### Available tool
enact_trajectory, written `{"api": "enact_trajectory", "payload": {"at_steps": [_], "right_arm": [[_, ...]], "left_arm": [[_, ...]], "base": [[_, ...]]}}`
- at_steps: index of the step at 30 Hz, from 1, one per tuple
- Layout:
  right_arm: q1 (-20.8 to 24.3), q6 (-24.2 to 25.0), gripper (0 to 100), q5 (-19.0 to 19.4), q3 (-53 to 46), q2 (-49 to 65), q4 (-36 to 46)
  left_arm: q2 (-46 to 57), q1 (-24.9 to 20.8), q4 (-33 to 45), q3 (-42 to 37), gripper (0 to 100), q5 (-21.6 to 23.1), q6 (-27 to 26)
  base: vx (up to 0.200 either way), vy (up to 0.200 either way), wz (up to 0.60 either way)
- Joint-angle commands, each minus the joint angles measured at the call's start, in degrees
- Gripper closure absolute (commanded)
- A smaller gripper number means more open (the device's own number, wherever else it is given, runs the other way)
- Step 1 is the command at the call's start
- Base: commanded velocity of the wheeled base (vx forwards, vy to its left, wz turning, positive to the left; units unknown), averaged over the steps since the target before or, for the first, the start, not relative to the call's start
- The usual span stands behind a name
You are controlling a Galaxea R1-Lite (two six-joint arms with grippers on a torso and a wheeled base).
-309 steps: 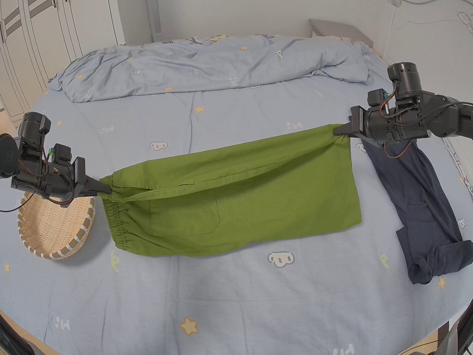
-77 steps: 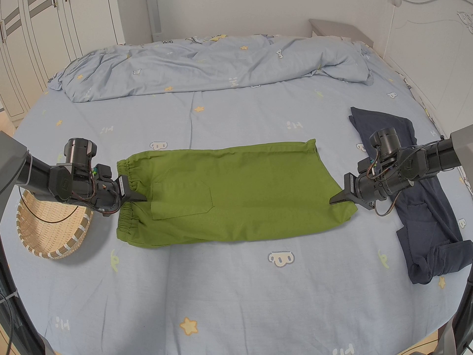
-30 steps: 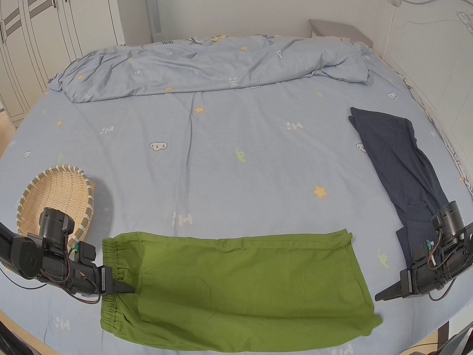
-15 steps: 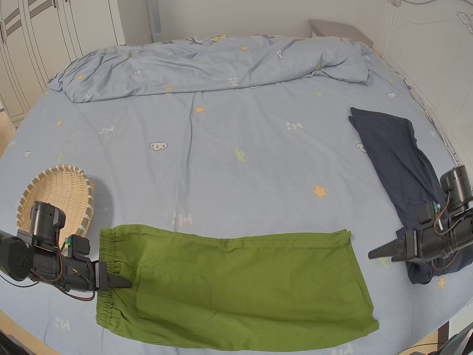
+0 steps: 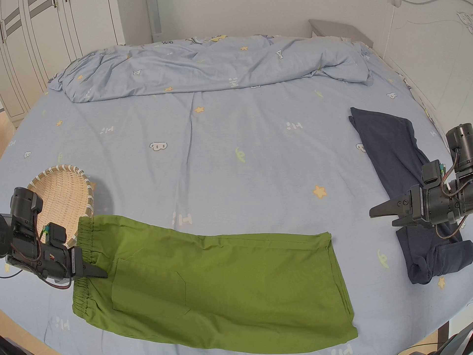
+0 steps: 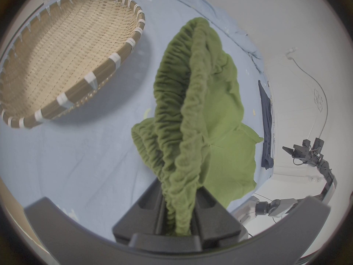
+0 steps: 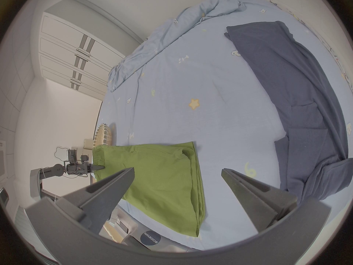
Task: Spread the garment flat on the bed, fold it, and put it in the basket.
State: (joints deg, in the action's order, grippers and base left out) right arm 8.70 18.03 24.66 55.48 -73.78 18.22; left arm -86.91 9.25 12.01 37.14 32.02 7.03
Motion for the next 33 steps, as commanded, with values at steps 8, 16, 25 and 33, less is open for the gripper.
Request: {"api": "enact_trajectory", "payload": {"at_steps": [8, 16, 25, 33], "right_arm": [[0.4, 0.2, 0, 0.0, 0.2, 0.2, 0.4], [0.5, 0.2, 0, -0.1, 0.2, 0.0, 0.5], [0.4, 0.2, 0, -0.1, 0.2, -0.1, 0.5], [0.3, 0.2, 0, -0.2, 0.2, -0.2, 0.4]], "left_arm": [[8.7, -17.9, 24.7, 25.1, 100, -9.3, 9.1], [2.4, -39.6, 26.4, 32.4, 100, -21.7, 19.9], [-8.9, -47.9, 32.6, 47.8, 100, -23.5, 27.9], [-15.0, -55.7, 33.6, 54.2, 100, -26.6, 29.9]], "base": [[0.000, 0.000, 0.00], [0.000, 0.000, 0.00], [0.000, 0.000, 0.00], [0.000, 0.000, 0.00]]}}
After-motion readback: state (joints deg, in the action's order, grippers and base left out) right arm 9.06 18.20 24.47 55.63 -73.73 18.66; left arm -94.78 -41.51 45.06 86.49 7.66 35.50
